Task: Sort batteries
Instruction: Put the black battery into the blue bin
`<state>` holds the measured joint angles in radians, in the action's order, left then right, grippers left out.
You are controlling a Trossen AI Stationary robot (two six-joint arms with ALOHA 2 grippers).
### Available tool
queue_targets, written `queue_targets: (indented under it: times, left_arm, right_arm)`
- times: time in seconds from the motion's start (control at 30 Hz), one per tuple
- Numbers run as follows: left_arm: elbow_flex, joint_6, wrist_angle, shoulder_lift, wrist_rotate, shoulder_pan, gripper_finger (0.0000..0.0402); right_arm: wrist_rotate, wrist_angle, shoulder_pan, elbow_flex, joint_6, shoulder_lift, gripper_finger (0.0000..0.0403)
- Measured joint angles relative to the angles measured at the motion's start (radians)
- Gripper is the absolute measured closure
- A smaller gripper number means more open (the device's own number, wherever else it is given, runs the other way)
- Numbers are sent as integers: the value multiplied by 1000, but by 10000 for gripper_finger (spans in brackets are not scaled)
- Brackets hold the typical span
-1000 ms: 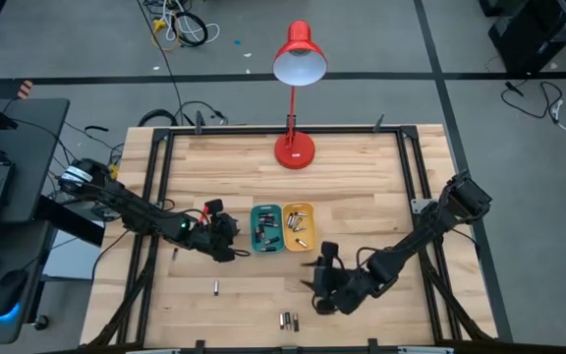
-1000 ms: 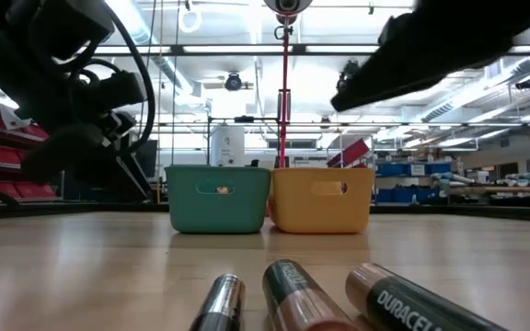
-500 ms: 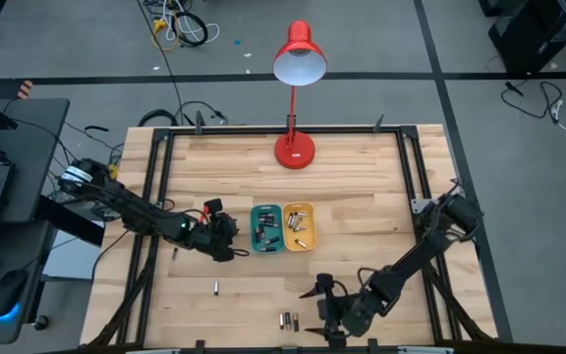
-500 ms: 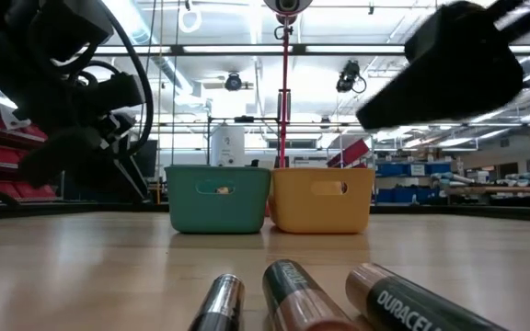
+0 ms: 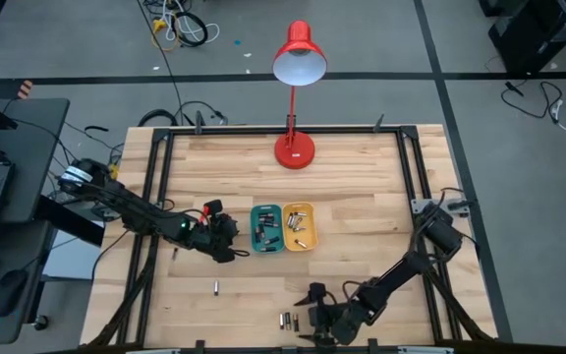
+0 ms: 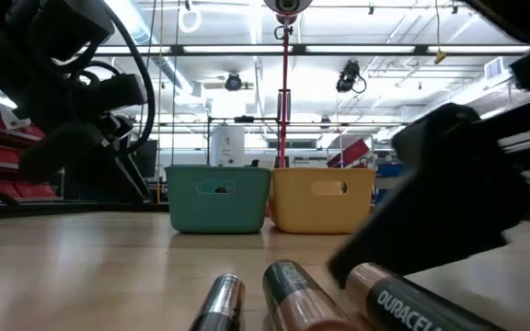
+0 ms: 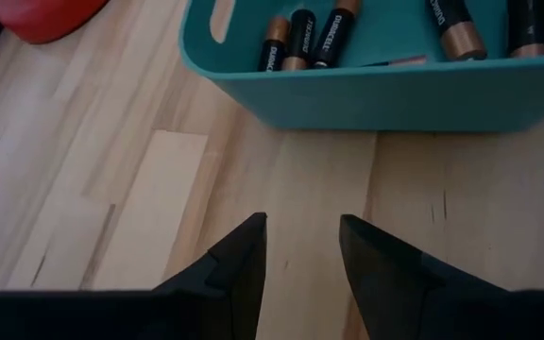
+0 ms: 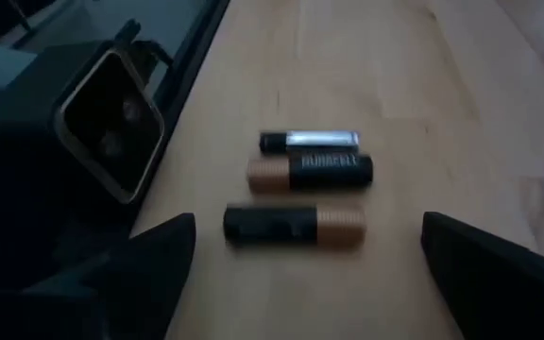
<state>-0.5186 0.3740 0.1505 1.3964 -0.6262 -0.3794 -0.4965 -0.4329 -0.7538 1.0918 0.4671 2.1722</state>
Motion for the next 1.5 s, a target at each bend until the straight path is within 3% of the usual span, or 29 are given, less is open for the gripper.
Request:
queue_targets:
  times: [0.13,0.4,0.73,1.0,1.17,1.3,1.5]
  left_arm:
    - [0,8,2,0,9,0,249]
    - [0,58,7,0,18,0,249]
    - [0,80,1,0,18,0,249]
    - [0,82,1,0,18,0,249]
    - [0,84,-3,0,7,0,249]
    - [0,84,-7,0,5,0,249]
    - [0,80,-17,0,0,0,249]
  right_arm:
    - [-2,8,8,56,-31,45,5]
    - [12,199,10,108,21,53,24]
    - [-27,232,-19,104,68,54,118]
    - [-35,239,-20,100,17,31,195]
    - [-73,320,-23,93,-64,-29,180]
    - [-135,500,-22,92,-84,-84,164]
    - [-226,747,11,92,-81,-153,177]
